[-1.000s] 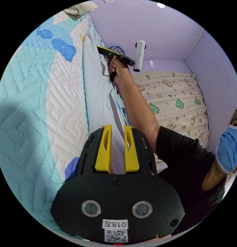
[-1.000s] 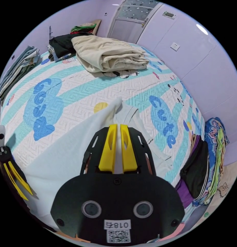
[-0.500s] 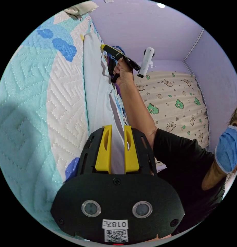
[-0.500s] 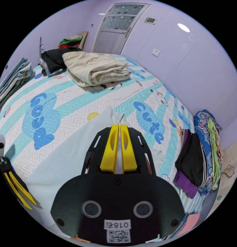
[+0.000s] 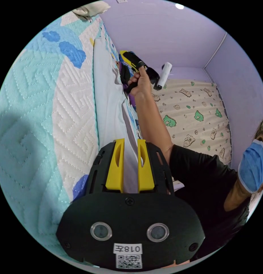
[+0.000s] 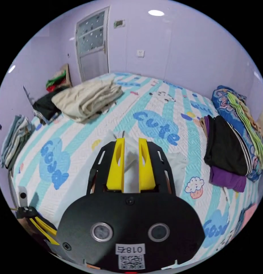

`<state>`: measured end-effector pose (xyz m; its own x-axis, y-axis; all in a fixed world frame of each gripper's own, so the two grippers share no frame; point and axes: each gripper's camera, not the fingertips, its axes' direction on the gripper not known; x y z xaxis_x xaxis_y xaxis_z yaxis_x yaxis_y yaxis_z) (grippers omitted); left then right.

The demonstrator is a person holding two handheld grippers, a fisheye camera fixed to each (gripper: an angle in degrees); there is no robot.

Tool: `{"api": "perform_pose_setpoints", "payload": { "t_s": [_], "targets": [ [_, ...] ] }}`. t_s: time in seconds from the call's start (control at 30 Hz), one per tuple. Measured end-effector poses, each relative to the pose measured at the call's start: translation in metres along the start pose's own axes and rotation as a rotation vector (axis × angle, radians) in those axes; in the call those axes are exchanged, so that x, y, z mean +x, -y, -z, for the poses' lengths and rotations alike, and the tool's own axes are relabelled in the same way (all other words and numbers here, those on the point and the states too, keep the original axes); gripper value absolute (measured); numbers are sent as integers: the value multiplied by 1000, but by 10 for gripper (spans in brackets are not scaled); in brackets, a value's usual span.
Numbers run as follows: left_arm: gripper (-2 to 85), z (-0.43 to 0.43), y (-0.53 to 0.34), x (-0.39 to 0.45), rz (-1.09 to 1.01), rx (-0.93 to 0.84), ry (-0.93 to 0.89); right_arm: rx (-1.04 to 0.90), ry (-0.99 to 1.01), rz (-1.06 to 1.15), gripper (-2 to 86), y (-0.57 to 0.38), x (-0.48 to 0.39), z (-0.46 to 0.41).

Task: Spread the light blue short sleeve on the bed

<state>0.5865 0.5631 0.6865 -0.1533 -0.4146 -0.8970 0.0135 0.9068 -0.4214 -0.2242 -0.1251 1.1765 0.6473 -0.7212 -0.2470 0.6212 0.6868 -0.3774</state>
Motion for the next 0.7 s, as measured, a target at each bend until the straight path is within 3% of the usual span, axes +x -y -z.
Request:
{"api": "perform_pose_setpoints", "payload": {
  "t_s": [0.07,0.23,0.4,0.7],
  "targets": [
    [76,1,-1,1,1,0,0,18,22,3,44,-12,2,6],
    [76,3,-5,4,1,2,2,-241,-32,57,47,-38,8,-33],
    [76,6,-8,6,3,2,-2,27,109,-139,35,-71,65,37],
    [76,9,-16,12,2,3,1,-114,206,-278,81,-208,105,71]
  ]
}}
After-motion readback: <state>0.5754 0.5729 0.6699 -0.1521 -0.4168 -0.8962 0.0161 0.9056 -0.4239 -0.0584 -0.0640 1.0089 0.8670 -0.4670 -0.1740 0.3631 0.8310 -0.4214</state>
